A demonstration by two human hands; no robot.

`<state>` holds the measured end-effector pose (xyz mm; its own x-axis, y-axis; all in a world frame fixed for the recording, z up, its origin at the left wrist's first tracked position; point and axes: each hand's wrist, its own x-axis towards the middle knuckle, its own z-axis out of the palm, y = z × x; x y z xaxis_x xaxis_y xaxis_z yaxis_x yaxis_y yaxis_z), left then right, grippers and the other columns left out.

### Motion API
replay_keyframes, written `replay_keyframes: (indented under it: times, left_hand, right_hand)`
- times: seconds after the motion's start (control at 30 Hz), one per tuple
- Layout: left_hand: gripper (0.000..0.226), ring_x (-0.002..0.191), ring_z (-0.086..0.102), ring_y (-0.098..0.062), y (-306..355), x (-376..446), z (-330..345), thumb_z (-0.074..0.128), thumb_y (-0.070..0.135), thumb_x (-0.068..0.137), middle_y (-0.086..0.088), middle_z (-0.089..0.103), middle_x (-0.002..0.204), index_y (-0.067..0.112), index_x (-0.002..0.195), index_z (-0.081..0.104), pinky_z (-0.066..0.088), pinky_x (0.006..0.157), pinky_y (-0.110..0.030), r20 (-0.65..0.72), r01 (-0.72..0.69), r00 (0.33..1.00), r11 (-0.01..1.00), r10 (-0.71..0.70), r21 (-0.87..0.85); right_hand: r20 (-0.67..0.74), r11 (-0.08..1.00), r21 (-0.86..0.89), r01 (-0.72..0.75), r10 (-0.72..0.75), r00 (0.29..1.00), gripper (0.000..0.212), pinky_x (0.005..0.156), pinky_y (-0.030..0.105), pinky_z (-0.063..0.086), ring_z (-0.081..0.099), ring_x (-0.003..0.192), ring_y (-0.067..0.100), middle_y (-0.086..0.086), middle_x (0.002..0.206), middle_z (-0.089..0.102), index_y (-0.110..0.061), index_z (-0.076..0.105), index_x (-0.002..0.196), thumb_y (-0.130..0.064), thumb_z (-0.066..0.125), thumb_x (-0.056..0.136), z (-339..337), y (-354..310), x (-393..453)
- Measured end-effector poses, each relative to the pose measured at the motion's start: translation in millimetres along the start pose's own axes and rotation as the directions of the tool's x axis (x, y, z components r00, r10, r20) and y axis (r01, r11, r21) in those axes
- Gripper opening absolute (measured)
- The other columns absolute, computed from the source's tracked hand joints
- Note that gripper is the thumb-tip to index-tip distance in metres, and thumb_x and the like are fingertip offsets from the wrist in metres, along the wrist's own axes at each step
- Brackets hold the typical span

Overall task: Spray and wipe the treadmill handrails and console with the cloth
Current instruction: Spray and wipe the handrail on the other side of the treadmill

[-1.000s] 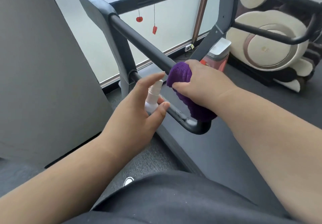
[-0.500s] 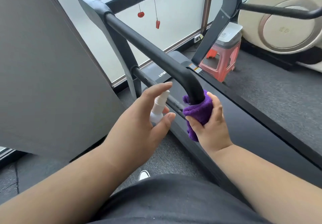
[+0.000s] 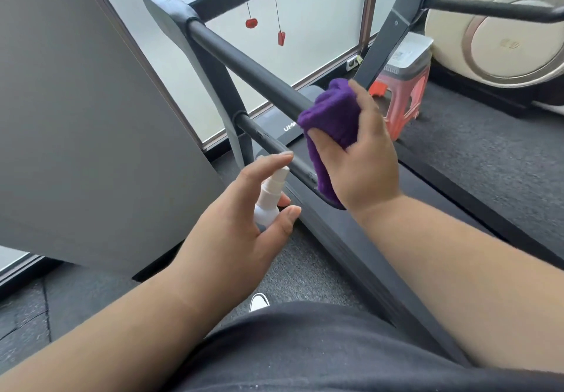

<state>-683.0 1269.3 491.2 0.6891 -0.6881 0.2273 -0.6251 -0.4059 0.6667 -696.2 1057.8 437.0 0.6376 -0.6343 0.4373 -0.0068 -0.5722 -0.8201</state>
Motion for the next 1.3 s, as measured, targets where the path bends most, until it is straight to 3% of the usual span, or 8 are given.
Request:
replay_keyframes:
  times: [0.17, 0.33, 0.53, 0.67, 0.77, 0.9, 1.07, 1.3]
  left_hand:
    - [0.058, 0.080, 0.061, 0.003, -4.6, -4.9, 2.1, 0.064, 0.040, 0.088, 0.022, 0.062, 0.100, 0.068, 0.128, 0.033, 0.044, 0.069, -0.008, 0.016, -0.007, 1.000, 1.000, 0.007, 0.031]
    - [0.056, 0.079, 0.061, 0.003, 0.6, -2.2, 3.7, 0.062, 0.042, 0.088, 0.023, 0.062, 0.100, 0.067, 0.129, 0.033, 0.044, 0.066, -0.010, 0.059, -0.025, 0.998, 0.998, 0.022, 0.056]
    - [0.053, 0.066, 0.059, -0.007, 5.0, 4.9, 3.6, 0.056, 0.052, 0.086, 0.023, 0.062, 0.102, 0.070, 0.129, 0.031, 0.045, 0.056, -0.020, 0.105, -0.064, 0.993, 0.995, 0.055, 0.080]
    - [0.052, 0.057, 0.058, -0.006, 3.0, 12.2, -0.9, 0.056, 0.052, 0.087, 0.024, 0.062, 0.101, 0.069, 0.129, 0.032, 0.044, 0.051, -0.016, 0.106, -0.076, 0.992, 0.996, 0.071, 0.045]
    - [0.052, 0.063, 0.060, -0.004, -2.7, 20.5, -3.7, 0.055, 0.054, 0.085, 0.024, 0.063, 0.101, 0.069, 0.130, 0.033, 0.044, 0.057, -0.017, 0.091, -0.089, 0.992, 0.996, 0.087, 0.021]
    - [0.052, 0.072, 0.063, -0.008, -18.6, 34.8, -10.1, 0.055, 0.054, 0.085, 0.023, 0.063, 0.100, 0.068, 0.130, 0.033, 0.045, 0.064, -0.022, 0.062, -0.092, 0.994, 0.996, 0.092, -0.012]
    - [0.052, 0.078, 0.063, -0.011, -47.4, 65.1, -27.2, 0.057, 0.051, 0.085, 0.025, 0.063, 0.101, 0.071, 0.127, 0.033, 0.046, 0.068, -0.012, -0.012, -0.066, 0.998, 0.997, 0.065, -0.029]
    - [0.053, 0.065, 0.061, -0.010, -109.8, 118.4, -77.6, 0.059, 0.047, 0.088, 0.022, 0.064, 0.099, 0.069, 0.128, 0.034, 0.048, 0.063, -0.028, -0.042, -0.054, 0.998, 0.993, 0.050, -0.100]
  right_hand:
    - [-0.093, 0.998, -0.026, 0.064, -0.066, 0.993, 0.083, 0.108, 0.008, 0.024, 0.044, 0.128, 0.017, 0.004, 0.138, 0.048, -0.019, 0.035, 0.145, -0.047, 0.076, 0.079, 6.3, 47.1, -47.9]
    - [-0.067, 1.000, 0.014, -0.005, 0.006, 0.998, 0.088, 0.108, 0.006, 0.022, 0.038, 0.126, 0.002, 0.009, 0.139, 0.046, -0.024, 0.029, 0.145, -0.049, 0.076, 0.076, 8.8, 72.8, -72.9]
    - [-0.011, 0.995, 0.047, -0.086, 0.087, 0.996, 0.084, 0.107, 0.004, 0.021, 0.040, 0.130, 0.008, 0.003, 0.142, 0.042, -0.029, 0.026, 0.145, -0.045, 0.074, 0.079, 1.8, 68.1, -81.1]
    - [0.005, 0.998, -0.032, -0.057, 0.057, 0.998, 0.085, 0.109, 0.010, 0.024, 0.041, 0.133, 0.018, 0.008, 0.146, 0.044, -0.018, 0.032, 0.150, -0.041, 0.076, 0.081, -5.6, 33.3, -52.0]
    - [0.055, 0.985, -0.172, -0.026, 0.036, 0.998, 0.083, 0.110, 0.032, 0.033, 0.042, 0.133, 0.022, 0.006, 0.147, 0.045, -0.017, 0.035, 0.150, -0.054, 0.066, 0.082, -8.5, -2.0, -22.2]
    - [0.233, 0.879, -0.472, 0.064, 0.055, 0.971, 0.078, 0.103, 0.043, 0.040, 0.049, 0.125, 0.029, 0.006, 0.142, 0.050, -0.021, 0.035, 0.148, -0.060, 0.061, 0.086, -4.9, -37.2, 18.0]
    - [0.360, 0.670, -0.724, 0.165, 0.163, 0.919, 0.065, 0.071, 0.039, 0.044, 0.060, 0.105, 0.034, 0.009, 0.115, 0.058, -0.017, 0.044, 0.124, -0.066, 0.059, 0.085, 31.5, -64.6, 69.1]
    - [0.348, 0.510, -0.834, 0.208, 0.195, 0.917, 0.066, 0.077, 0.043, 0.049, 0.058, 0.111, 0.038, 0.016, 0.123, 0.054, -0.010, 0.039, 0.128, -0.060, 0.058, 0.089, 122.7, -79.2, 122.8]
